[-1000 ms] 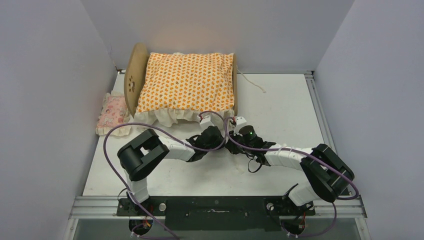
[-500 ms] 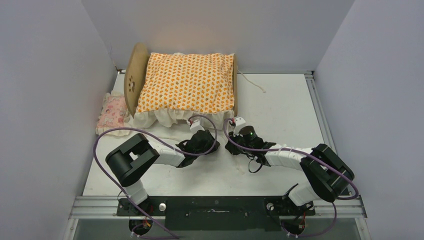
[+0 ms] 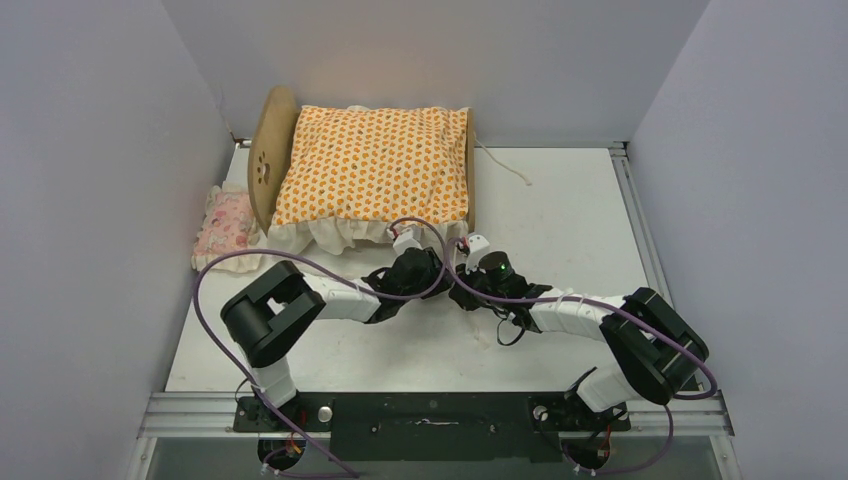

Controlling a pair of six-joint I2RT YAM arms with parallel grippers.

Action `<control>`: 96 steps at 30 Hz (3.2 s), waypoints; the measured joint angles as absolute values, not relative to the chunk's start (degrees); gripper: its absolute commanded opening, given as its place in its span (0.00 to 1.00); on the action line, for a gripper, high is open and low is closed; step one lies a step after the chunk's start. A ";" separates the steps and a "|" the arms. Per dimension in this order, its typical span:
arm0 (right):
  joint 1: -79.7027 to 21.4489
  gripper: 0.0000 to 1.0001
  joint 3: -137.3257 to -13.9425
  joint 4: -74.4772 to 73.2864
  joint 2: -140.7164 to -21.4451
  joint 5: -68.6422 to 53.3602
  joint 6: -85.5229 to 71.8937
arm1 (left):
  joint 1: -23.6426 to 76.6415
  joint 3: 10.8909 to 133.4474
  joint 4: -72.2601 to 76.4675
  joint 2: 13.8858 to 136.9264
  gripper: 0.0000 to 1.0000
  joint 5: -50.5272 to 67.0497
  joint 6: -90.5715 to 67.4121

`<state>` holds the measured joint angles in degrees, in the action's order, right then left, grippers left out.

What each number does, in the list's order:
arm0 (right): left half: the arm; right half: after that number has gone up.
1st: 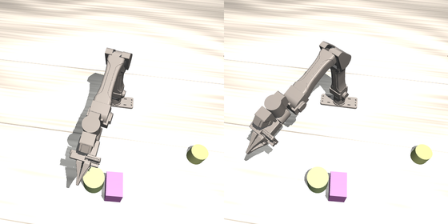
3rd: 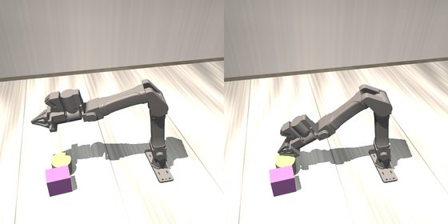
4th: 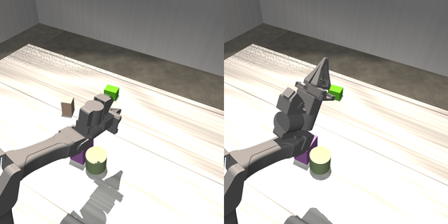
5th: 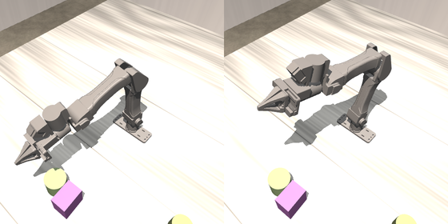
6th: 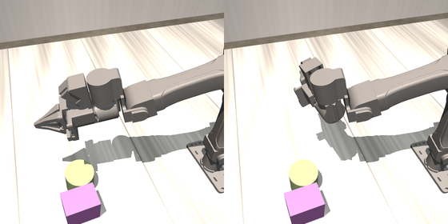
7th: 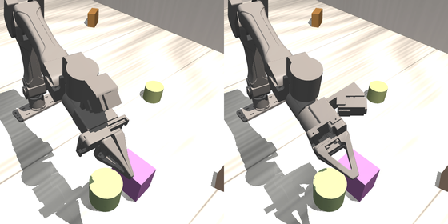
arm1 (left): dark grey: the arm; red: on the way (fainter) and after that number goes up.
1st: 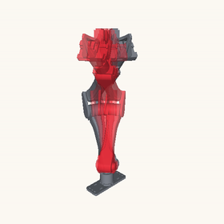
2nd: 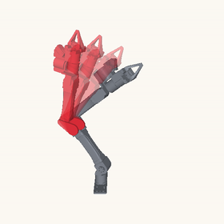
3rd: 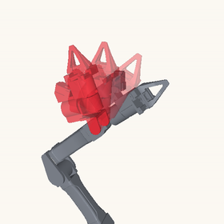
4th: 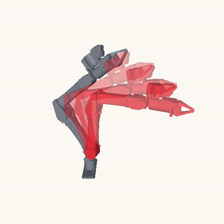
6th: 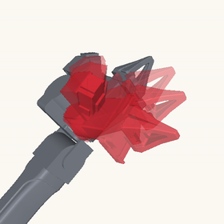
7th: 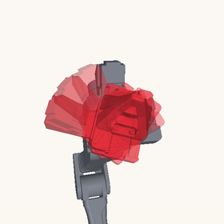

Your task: Set up the pet bed

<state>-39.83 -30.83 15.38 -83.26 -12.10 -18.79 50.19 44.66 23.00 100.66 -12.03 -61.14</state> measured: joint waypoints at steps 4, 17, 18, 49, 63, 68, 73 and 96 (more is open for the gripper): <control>-39.81 0.05 -30.83 15.31 -83.26 -12.03 -18.57 | 50.19 45.95 22.90 102.91 0.35 -11.05 -61.04; -39.79 0.11 -30.85 15.38 -83.29 -11.79 -18.61 | 49.78 49.54 21.67 106.00 0.00 -8.32 -60.14; -39.77 0.15 -30.85 15.33 -83.26 -11.79 -18.68 | 49.76 49.54 21.69 106.00 0.00 -8.25 -59.96; -38.65 0.21 -38.89 11.53 -91.59 -3.38 -29.21 | 46.48 49.41 17.76 104.60 0.00 -7.86 -56.38; -38.54 0.34 -36.38 20.40 -93.03 -3.38 -28.99 | 45.93 49.41 15.97 104.57 0.00 -8.93 -62.46; -38.59 0.36 -36.40 22.37 -94.91 -3.38 -27.55 | 45.65 49.41 15.05 104.60 0.00 -9.78 -65.04; -39.27 0.37 -36.97 24.43 -96.42 -2.33 -25.23 | 45.63 49.43 13.47 104.57 0.00 -11.57 -66.89; -44.18 0.05 -36.51 11.81 -90.21 8.95 -22.22 | 45.54 49.56 12.67 104.42 0.00 -11.62 -67.22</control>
<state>-44.18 -36.51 11.81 -90.21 8.95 -22.22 45.54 49.56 12.67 104.42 -11.62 -67.22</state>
